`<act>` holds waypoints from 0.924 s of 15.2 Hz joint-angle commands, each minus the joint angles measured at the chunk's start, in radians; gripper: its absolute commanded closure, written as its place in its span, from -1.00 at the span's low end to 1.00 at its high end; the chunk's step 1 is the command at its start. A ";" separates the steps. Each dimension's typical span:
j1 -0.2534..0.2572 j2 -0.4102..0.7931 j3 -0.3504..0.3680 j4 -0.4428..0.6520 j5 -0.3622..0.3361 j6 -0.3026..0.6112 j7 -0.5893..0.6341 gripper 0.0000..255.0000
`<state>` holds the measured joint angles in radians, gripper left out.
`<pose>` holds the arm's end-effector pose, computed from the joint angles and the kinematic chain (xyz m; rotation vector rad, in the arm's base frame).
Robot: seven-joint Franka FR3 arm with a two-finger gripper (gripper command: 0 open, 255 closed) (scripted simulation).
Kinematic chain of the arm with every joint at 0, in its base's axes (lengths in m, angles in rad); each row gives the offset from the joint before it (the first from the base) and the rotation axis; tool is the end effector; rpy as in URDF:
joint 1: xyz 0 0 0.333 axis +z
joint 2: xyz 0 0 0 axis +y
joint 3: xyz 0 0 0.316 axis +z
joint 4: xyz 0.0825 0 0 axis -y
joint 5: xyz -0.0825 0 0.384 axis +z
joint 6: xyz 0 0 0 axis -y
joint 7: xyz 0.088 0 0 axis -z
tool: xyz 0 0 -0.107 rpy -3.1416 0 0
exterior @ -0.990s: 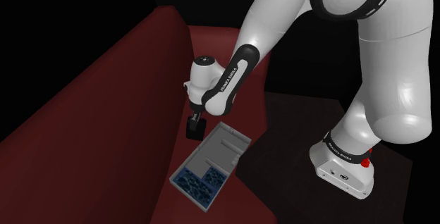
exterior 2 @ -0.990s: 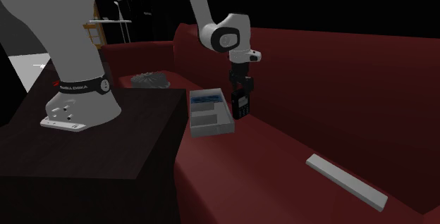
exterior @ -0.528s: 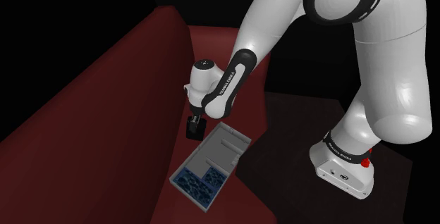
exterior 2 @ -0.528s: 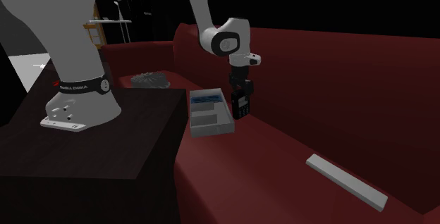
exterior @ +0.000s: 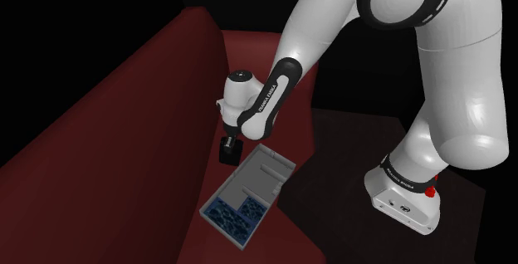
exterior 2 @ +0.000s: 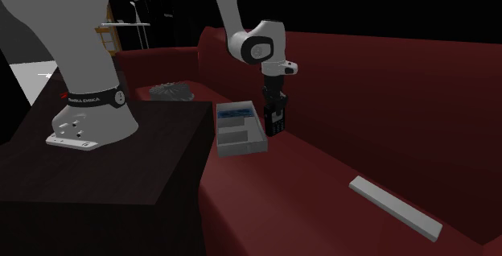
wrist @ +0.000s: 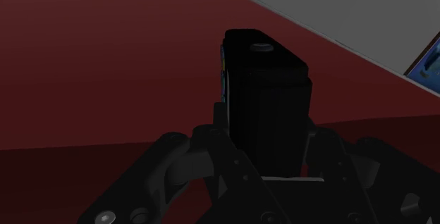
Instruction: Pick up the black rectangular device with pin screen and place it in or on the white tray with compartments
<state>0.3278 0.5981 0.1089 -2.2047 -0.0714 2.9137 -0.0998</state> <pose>0.4967 0.2398 0.1185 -2.9485 -0.8844 -0.1659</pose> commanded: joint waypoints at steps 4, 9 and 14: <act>0.000 0.000 0.000 0.000 0.000 0.000 0.000 1.00; -0.011 -0.068 0.013 -0.022 0.008 -0.046 -0.004 1.00; -0.023 -0.135 0.027 -0.039 0.019 -0.096 -0.010 1.00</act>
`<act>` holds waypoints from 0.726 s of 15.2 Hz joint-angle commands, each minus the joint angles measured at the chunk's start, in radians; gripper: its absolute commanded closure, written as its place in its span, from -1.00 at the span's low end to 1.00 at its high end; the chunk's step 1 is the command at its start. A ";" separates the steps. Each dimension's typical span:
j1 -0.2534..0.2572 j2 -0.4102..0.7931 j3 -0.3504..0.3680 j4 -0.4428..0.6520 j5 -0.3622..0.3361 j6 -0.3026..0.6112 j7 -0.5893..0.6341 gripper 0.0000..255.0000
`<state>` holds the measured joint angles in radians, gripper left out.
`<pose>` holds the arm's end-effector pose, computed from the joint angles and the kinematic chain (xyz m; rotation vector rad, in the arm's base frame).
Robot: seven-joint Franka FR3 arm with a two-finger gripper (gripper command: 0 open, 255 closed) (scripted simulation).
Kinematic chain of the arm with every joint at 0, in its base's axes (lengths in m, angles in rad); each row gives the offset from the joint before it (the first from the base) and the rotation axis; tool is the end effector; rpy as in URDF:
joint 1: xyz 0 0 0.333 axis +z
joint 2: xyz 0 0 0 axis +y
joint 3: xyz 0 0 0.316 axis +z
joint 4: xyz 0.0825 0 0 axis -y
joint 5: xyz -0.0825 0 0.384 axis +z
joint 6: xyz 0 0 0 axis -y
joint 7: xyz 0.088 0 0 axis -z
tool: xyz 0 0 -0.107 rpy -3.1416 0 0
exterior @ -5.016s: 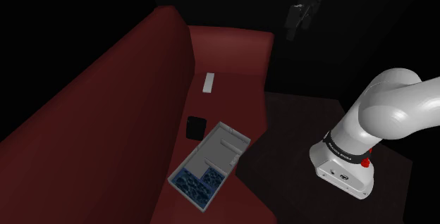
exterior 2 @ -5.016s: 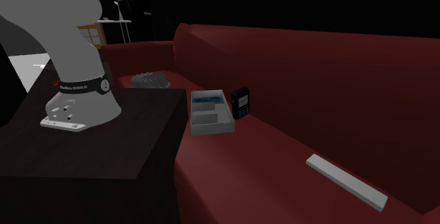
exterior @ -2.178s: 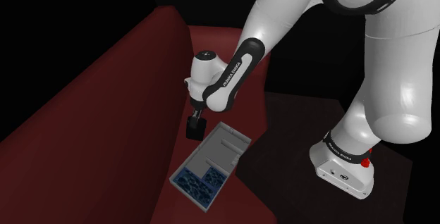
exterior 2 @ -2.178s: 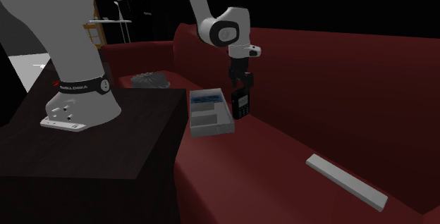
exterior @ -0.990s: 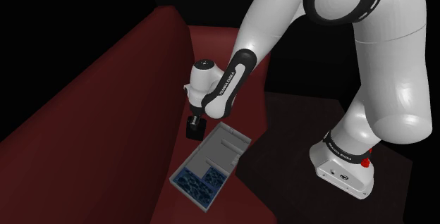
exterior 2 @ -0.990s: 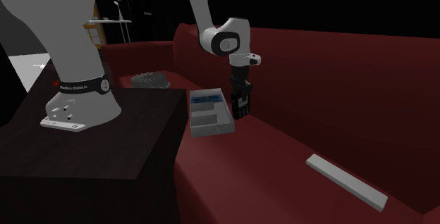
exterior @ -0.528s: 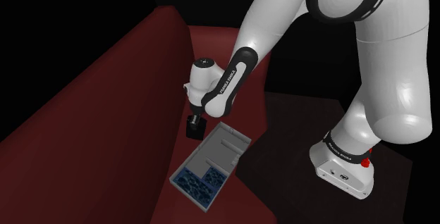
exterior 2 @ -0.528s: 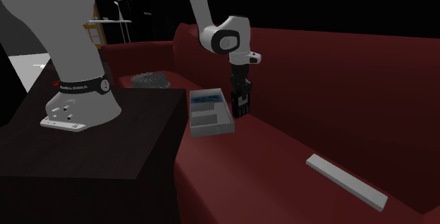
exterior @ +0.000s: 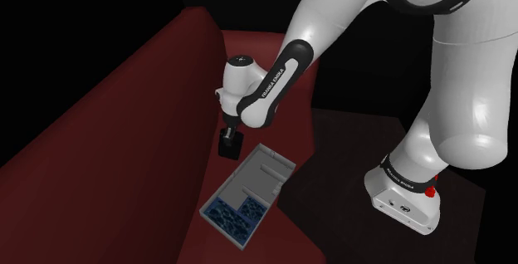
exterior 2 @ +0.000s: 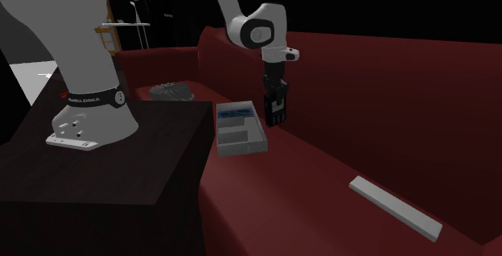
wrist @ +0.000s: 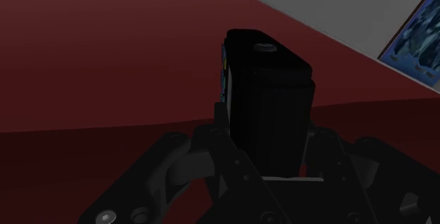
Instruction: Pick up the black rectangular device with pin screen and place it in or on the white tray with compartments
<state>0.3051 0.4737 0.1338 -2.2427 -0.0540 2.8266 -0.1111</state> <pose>0.4967 0.2385 0.1666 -2.9490 -0.8837 -0.1656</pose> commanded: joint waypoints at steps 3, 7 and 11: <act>-0.007 -0.049 0.010 -0.008 0.009 -0.041 -0.004 1.00; -0.015 -0.100 0.020 -0.015 0.020 -0.084 -0.010 1.00; -0.022 -0.149 0.029 -0.018 0.032 -0.130 -0.017 1.00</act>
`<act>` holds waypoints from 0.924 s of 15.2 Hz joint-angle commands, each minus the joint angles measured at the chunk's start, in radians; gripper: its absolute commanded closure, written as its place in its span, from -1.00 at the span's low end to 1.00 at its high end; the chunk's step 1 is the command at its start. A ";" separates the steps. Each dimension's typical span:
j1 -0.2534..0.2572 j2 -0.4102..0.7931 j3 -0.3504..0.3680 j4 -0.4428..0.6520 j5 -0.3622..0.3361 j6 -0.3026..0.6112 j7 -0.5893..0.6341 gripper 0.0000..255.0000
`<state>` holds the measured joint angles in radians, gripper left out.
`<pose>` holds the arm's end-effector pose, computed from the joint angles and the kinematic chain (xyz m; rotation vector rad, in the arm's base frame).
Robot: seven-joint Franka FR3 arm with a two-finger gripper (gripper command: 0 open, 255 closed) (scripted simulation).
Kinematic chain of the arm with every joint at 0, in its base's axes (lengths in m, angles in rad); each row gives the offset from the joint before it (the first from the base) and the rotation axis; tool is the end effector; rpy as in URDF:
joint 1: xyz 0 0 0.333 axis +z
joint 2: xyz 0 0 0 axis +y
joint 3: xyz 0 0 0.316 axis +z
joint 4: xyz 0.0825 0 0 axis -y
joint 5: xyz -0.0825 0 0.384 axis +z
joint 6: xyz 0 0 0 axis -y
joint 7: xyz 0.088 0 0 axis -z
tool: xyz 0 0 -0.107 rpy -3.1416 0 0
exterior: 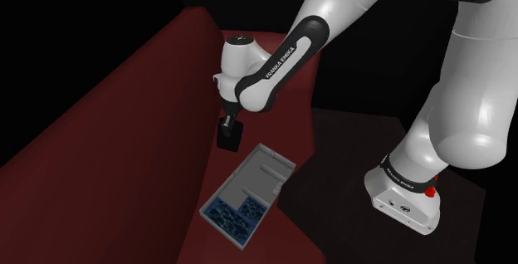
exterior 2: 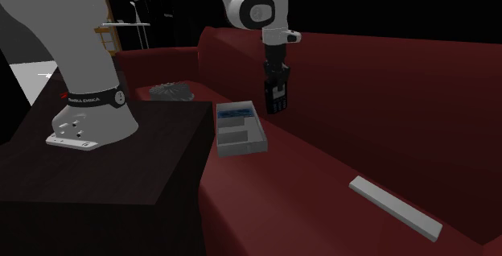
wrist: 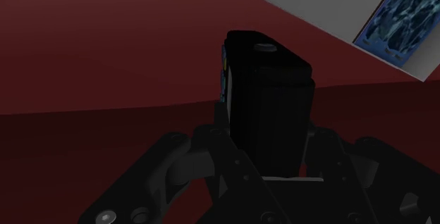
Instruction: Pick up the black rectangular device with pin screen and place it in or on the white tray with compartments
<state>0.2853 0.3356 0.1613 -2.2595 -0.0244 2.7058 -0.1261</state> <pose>0.4969 0.2398 0.2248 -2.9489 -0.8837 -0.1656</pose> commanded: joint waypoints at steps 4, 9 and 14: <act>-0.006 -0.047 0.008 -0.001 0.012 -0.045 -0.007 1.00; 0.035 -0.199 0.044 -0.171 0.035 -0.023 0.057 1.00; 0.084 -0.353 0.095 -0.317 0.079 -0.026 0.121 1.00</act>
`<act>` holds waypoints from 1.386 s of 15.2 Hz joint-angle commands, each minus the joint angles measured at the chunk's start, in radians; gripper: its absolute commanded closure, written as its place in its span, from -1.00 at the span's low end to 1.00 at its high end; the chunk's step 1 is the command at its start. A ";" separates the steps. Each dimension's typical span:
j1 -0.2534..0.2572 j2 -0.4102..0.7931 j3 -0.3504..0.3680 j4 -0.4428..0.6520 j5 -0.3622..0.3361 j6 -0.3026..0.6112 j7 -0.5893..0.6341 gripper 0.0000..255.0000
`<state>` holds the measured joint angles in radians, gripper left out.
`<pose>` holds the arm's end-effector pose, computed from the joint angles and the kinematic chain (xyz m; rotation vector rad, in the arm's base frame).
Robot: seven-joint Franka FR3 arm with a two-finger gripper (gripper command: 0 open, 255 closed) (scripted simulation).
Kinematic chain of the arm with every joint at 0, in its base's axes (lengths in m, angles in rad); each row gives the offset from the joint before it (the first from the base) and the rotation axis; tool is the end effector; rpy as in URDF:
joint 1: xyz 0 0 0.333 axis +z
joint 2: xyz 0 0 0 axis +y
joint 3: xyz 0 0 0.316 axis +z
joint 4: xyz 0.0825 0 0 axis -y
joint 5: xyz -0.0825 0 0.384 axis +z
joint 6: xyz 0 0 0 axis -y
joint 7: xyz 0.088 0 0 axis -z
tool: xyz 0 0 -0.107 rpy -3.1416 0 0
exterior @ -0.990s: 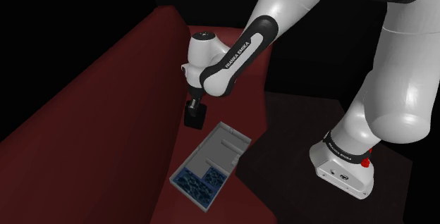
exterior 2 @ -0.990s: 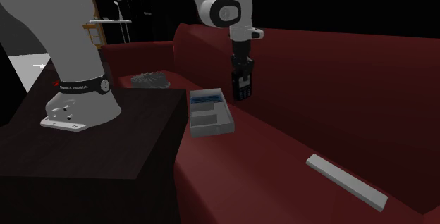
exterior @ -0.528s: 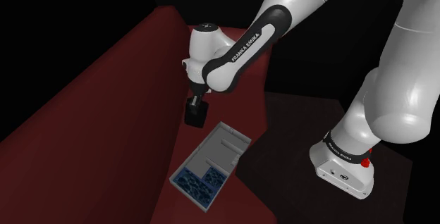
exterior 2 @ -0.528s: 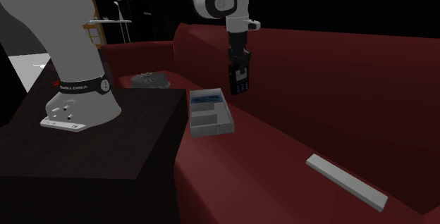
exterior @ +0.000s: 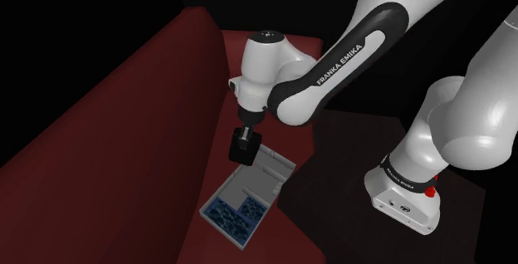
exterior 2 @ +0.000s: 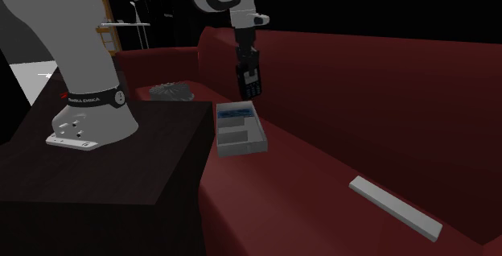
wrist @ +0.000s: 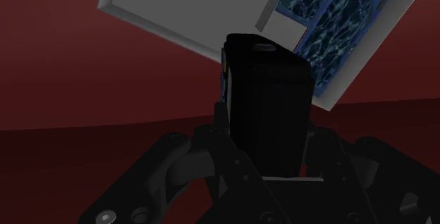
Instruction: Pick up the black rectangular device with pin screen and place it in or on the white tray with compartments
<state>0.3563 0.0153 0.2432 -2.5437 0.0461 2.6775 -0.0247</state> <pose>0.3867 0.2628 0.2768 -2.9477 -0.8860 -0.1639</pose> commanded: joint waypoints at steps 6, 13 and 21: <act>0.039 -0.054 0.044 -0.105 0.014 0.056 0.071 1.00; 0.035 0.058 0.035 -0.109 -0.063 0.167 0.126 1.00; 0.074 0.194 -0.030 -0.096 -0.189 0.286 0.217 1.00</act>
<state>0.4219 0.1935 0.2235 -2.6420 -0.1271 2.9494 0.1801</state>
